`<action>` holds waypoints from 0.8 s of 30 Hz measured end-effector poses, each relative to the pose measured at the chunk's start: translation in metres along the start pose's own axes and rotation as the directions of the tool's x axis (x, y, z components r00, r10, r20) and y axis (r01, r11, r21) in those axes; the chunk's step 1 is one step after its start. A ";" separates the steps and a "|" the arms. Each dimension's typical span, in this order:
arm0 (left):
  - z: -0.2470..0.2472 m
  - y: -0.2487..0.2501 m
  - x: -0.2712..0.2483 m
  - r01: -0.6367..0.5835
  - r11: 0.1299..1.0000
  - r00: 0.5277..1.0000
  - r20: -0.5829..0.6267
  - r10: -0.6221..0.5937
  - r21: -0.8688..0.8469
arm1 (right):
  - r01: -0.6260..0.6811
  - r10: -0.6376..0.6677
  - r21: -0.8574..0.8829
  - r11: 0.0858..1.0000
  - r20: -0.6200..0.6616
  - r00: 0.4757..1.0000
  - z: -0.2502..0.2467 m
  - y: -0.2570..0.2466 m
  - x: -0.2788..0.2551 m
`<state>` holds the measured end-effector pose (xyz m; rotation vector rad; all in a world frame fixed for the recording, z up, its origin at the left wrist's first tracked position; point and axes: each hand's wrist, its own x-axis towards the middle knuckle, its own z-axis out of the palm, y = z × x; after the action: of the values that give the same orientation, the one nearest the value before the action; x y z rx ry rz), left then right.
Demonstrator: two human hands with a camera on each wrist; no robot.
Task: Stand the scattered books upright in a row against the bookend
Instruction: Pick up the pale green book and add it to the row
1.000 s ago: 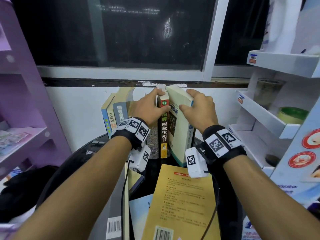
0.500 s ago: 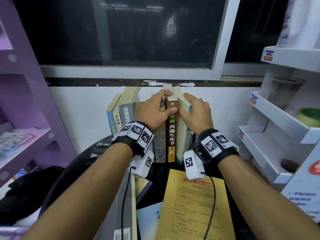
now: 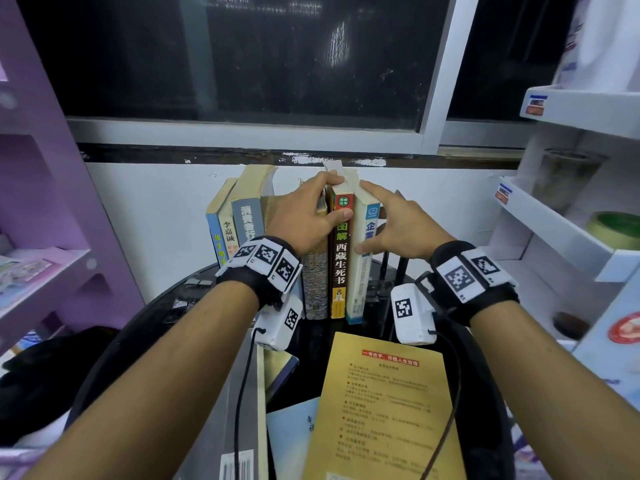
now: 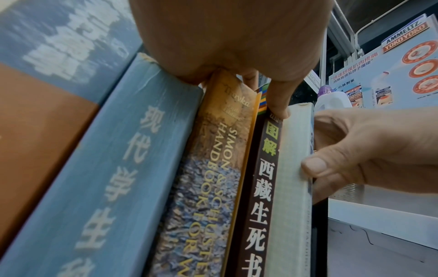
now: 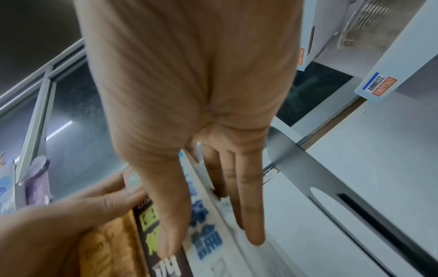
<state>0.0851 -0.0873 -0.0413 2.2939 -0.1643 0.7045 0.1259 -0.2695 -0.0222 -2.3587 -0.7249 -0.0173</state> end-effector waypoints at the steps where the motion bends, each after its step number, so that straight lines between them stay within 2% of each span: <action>1: 0.000 0.001 0.000 -0.001 1.000 1.000 0.001 0.001 -0.002 | 0.004 -0.004 0.032 0.999 -0.010 1.000 0.003 0.003 -0.002; 7: 0.000 -0.001 0.001 -0.016 1.000 1.000 0.004 0.016 0.009 | 0.082 -0.075 0.149 0.985 -0.053 0.996 0.021 0.008 0.001; 15: -0.001 -0.001 -0.001 -0.024 1.000 1.000 -0.003 0.024 0.009 | 0.130 -0.108 0.209 0.969 -0.116 0.987 0.028 0.011 0.004; 24: 0.000 -0.003 0.000 -0.025 1.000 0.999 -0.020 0.025 0.016 | 0.120 -0.105 0.263 0.957 -0.073 0.992 0.027 0.010 0.012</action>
<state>0.0864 -0.0852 -0.0429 2.3027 -0.1791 0.7442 0.1362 -0.2536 -0.0474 -2.0501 -0.7809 -0.0347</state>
